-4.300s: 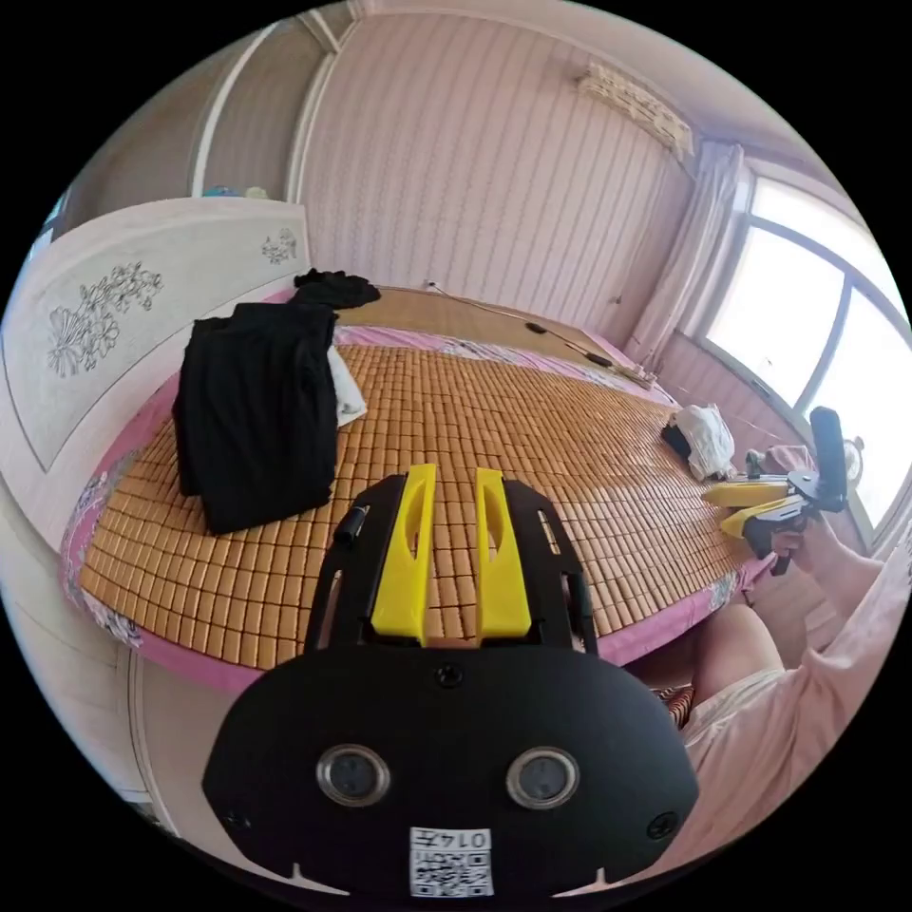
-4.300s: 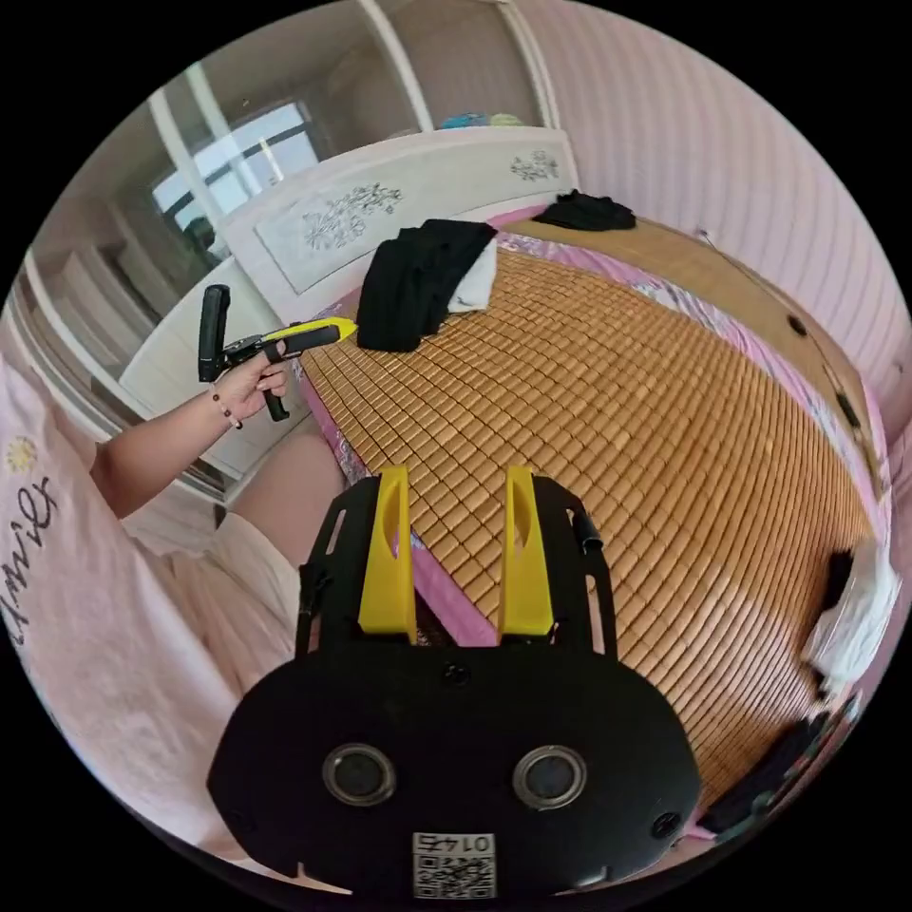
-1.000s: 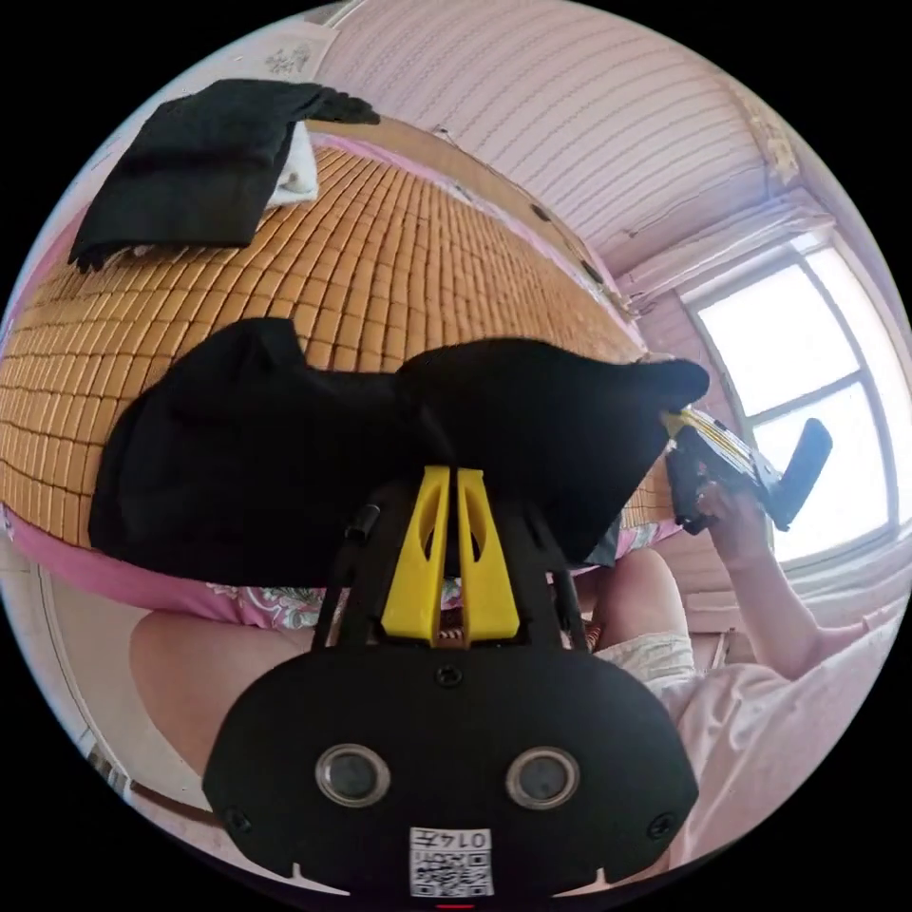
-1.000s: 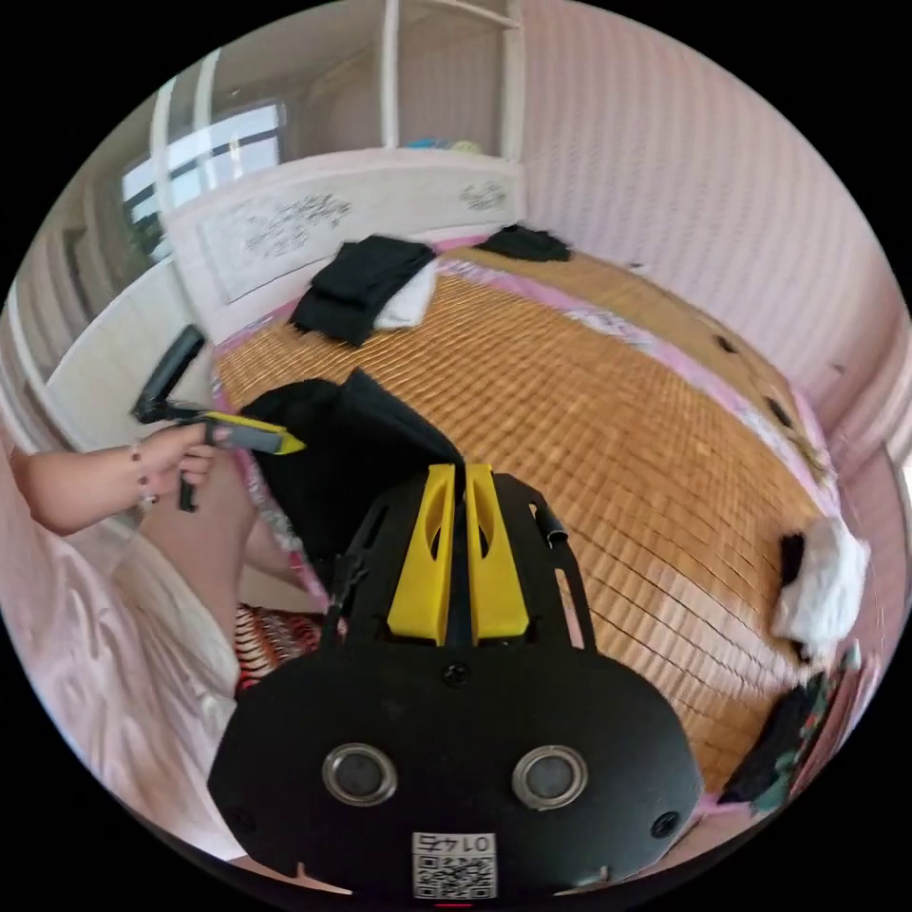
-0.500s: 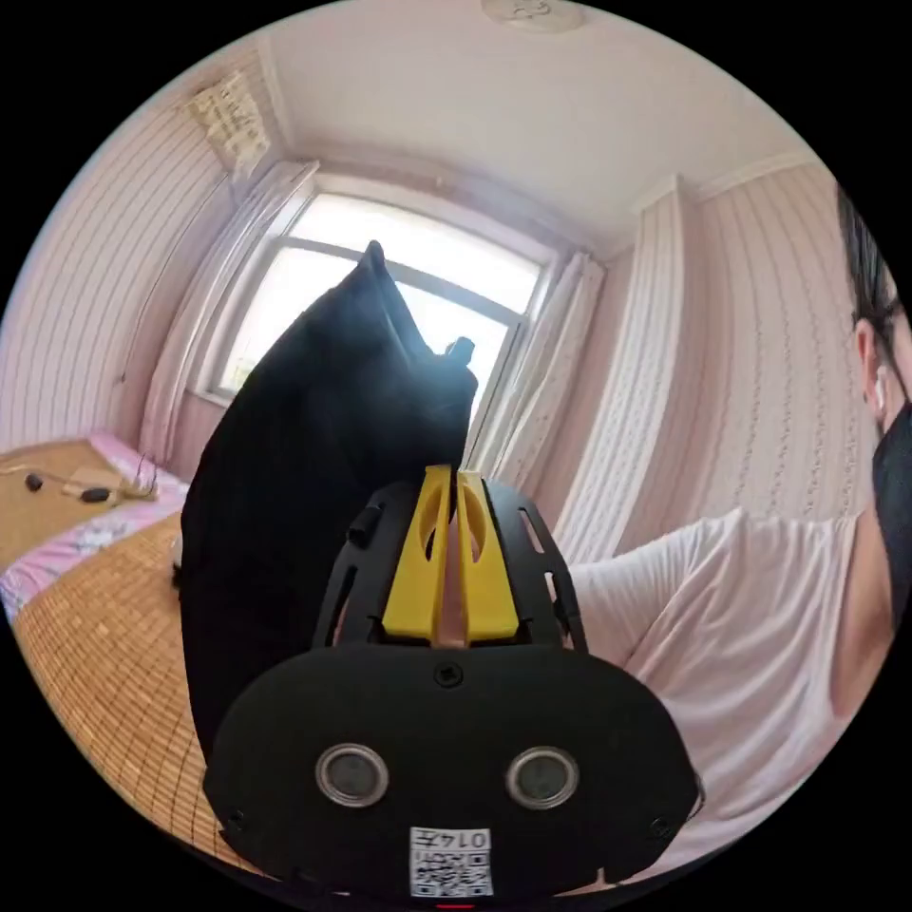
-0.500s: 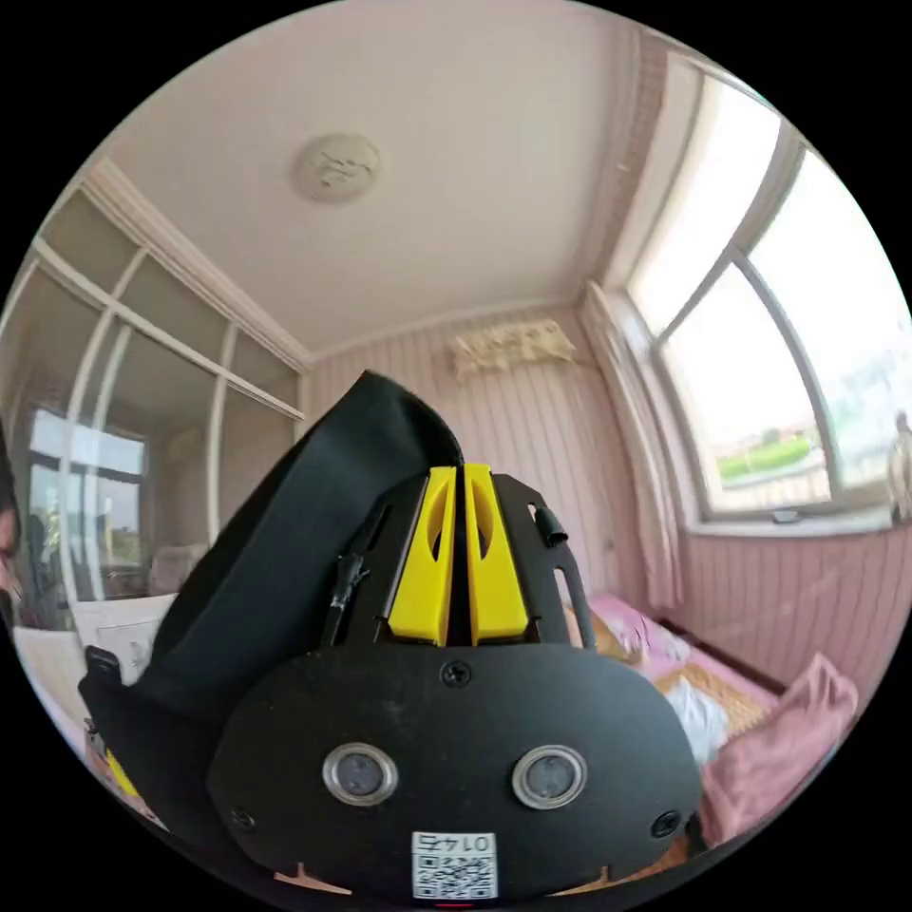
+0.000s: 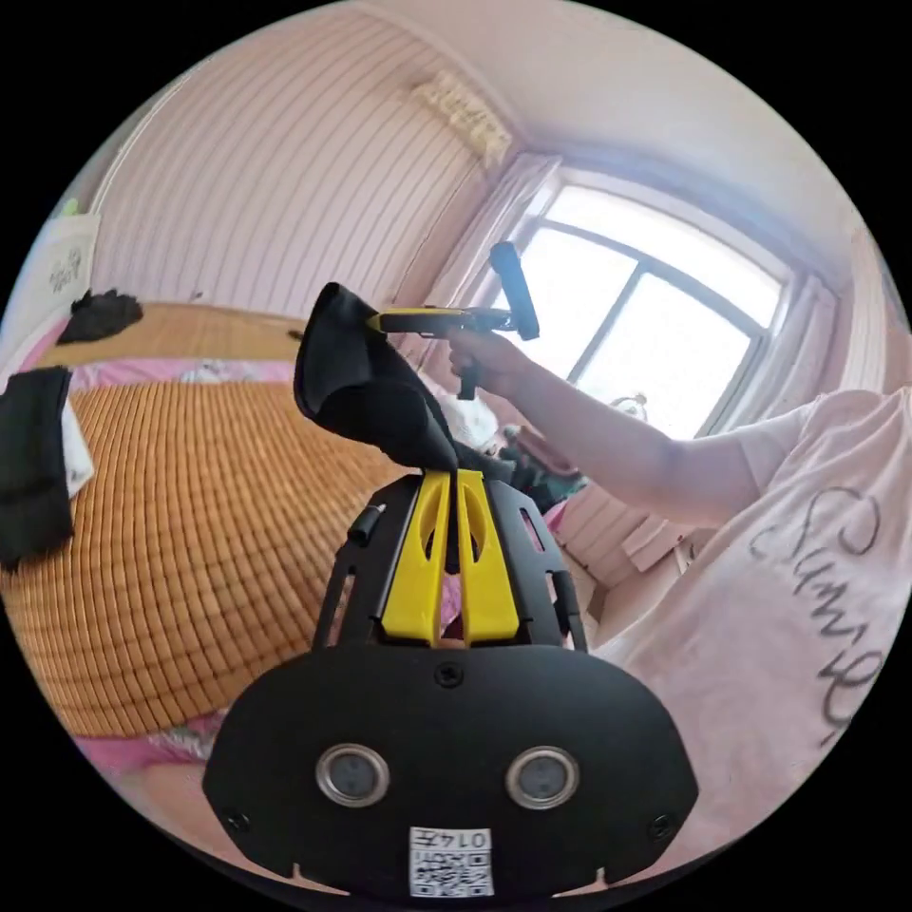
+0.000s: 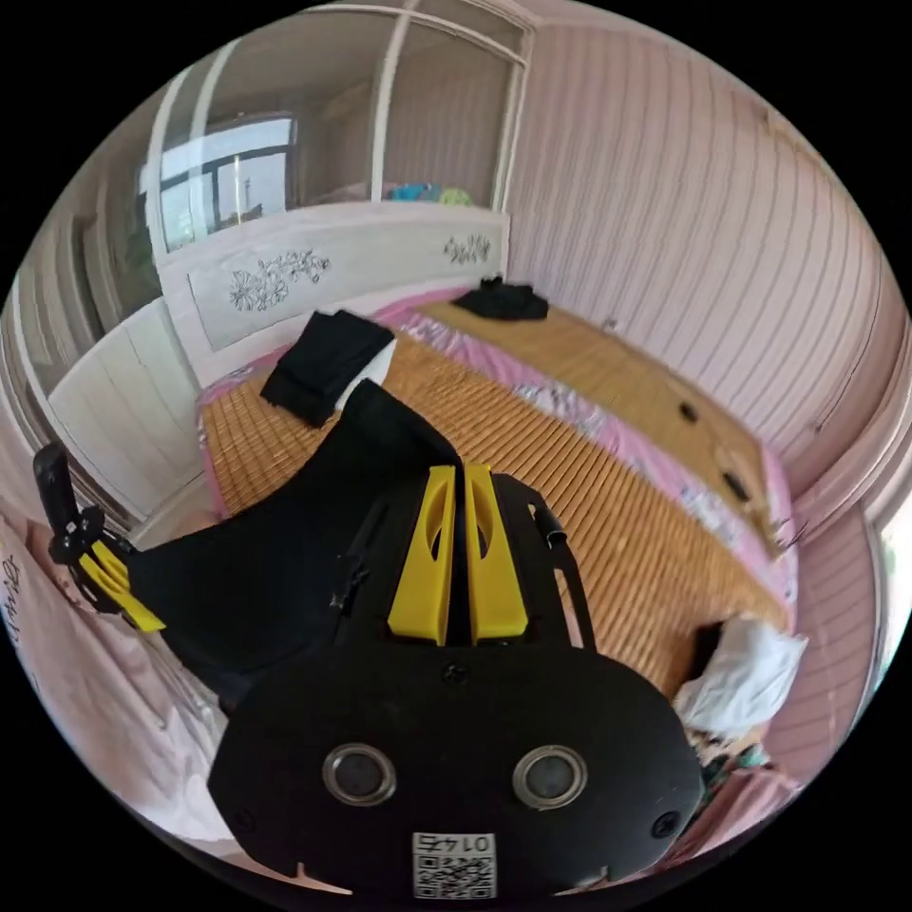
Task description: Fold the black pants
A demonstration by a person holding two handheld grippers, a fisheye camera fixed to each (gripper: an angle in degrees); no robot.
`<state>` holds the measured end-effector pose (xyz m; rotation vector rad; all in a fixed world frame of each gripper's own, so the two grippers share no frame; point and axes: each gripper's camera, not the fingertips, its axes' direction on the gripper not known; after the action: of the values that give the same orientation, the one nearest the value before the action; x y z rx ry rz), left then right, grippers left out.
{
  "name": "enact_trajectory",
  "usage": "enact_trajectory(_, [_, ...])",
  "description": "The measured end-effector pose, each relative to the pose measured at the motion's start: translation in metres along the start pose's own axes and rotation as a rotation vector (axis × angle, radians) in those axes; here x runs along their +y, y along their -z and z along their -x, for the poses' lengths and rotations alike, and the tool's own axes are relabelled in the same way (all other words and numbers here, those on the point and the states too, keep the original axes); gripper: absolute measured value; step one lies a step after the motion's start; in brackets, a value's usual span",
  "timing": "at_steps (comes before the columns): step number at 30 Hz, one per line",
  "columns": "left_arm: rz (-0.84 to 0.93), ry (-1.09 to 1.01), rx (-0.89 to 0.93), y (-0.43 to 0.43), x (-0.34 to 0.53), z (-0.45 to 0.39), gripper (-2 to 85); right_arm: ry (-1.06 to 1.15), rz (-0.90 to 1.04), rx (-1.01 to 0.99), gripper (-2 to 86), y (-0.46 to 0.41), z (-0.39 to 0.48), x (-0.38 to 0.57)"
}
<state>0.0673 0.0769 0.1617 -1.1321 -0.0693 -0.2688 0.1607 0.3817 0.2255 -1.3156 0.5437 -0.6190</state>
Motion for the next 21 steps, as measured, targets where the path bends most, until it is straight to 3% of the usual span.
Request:
enact_trajectory(4, [0.144, 0.161, -0.092, -0.003, 0.059, 0.017, -1.0, -0.04, 0.068, -0.112, 0.7, -0.037, 0.016, 0.011])
enact_trajectory(8, [0.02, 0.234, -0.109, 0.043, 0.07, 0.023, -1.0, 0.086, -0.021, -0.06, 0.7, -0.012, 0.027, -0.039])
enact_trajectory(13, [-0.22, 0.245, -0.215, 0.123, 0.057, 0.023, -1.0, 0.246, -0.138, -0.223, 0.7, 0.003, 0.061, -0.152])
enact_trajectory(16, [-0.366, 0.286, -0.305, 0.183, 0.06, 0.021, -1.0, 0.347, -0.135, -0.214, 0.7, -0.014, 0.096, -0.193])
enact_trajectory(21, [-0.419, 0.269, -0.462, 0.237, 0.073, 0.007, -1.0, 0.212, -0.202, -0.296, 0.6, -0.034, 0.081, -0.162])
